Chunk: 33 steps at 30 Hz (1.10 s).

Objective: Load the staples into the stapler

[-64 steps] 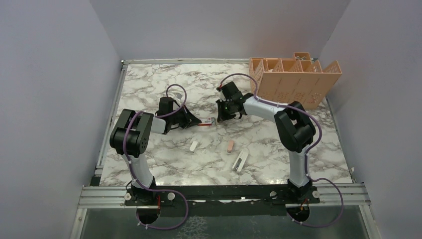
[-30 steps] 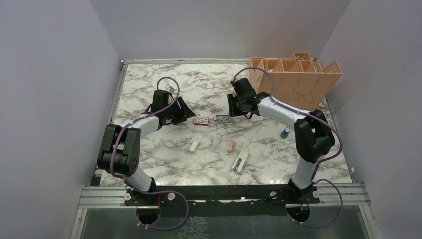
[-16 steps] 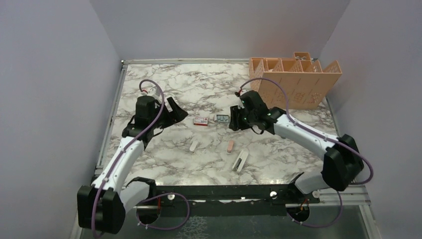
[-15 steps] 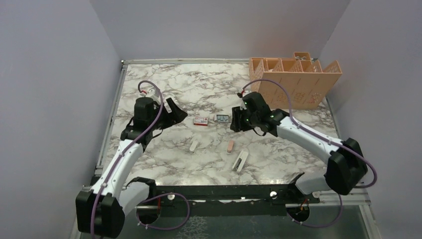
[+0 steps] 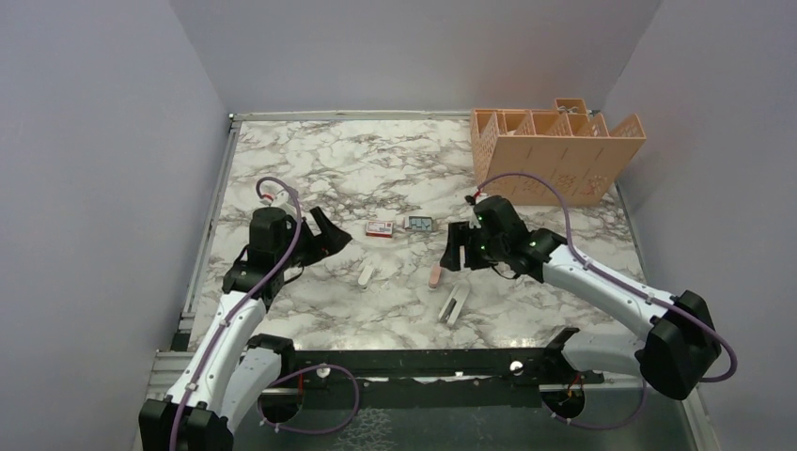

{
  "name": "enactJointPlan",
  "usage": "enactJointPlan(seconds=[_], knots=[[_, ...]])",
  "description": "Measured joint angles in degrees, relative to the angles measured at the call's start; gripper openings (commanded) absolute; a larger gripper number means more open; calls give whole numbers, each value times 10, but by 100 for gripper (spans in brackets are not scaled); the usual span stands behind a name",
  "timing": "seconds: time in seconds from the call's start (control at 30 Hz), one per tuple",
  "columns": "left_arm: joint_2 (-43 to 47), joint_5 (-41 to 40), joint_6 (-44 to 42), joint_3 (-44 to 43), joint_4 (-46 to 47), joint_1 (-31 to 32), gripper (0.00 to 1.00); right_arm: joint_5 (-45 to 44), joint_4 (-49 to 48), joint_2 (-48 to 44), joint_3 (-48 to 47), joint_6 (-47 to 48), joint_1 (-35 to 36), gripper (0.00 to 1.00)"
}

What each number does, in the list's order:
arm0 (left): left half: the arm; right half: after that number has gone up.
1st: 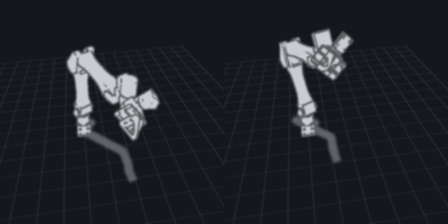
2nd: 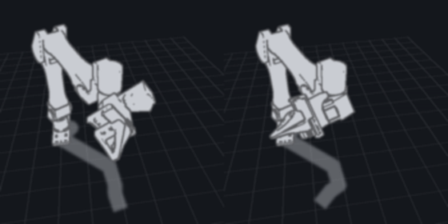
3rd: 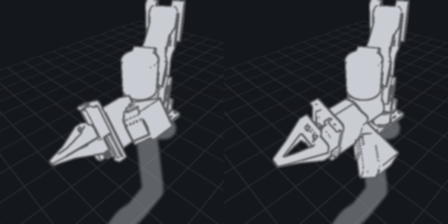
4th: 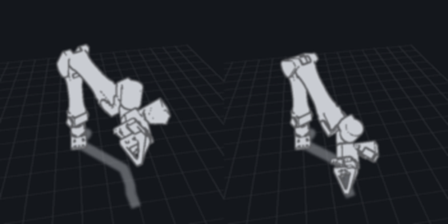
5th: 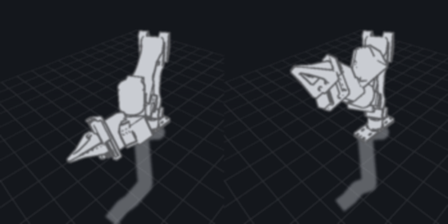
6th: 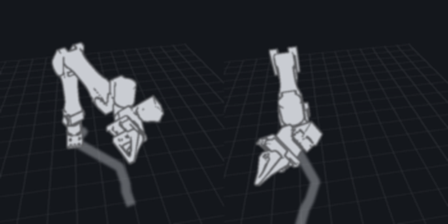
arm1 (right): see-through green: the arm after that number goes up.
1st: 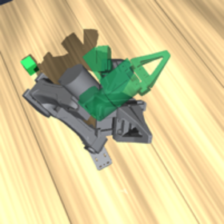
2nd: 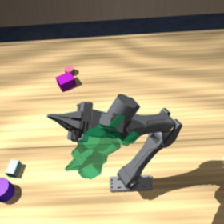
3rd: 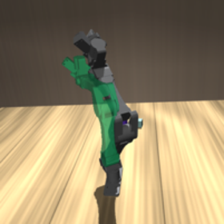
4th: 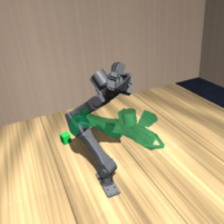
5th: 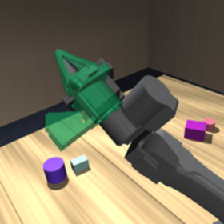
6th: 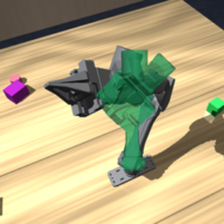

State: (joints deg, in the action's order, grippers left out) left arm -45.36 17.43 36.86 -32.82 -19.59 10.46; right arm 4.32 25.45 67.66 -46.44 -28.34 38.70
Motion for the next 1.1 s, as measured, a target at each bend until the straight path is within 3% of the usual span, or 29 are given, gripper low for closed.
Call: enactJointPlan(seconds=[0.47, 0.8, 0.9, 1.1], knots=[[-50, 7, 2, 0, 64, 0, 87, -90, 17, 164, -35, -129, 142, 60], [-104, 23, 1, 0, 106, 2, 88, -150, 35, 234, -84, -169, 153, 44], [-117, 32, -3, 0, 112, 12, 88, -172, 39, 238, -93, -174, 153, 35], [-159, 35, -7, -7, 118, 71, 77, -197, 47, 237, -94, -185, 153, 22]])
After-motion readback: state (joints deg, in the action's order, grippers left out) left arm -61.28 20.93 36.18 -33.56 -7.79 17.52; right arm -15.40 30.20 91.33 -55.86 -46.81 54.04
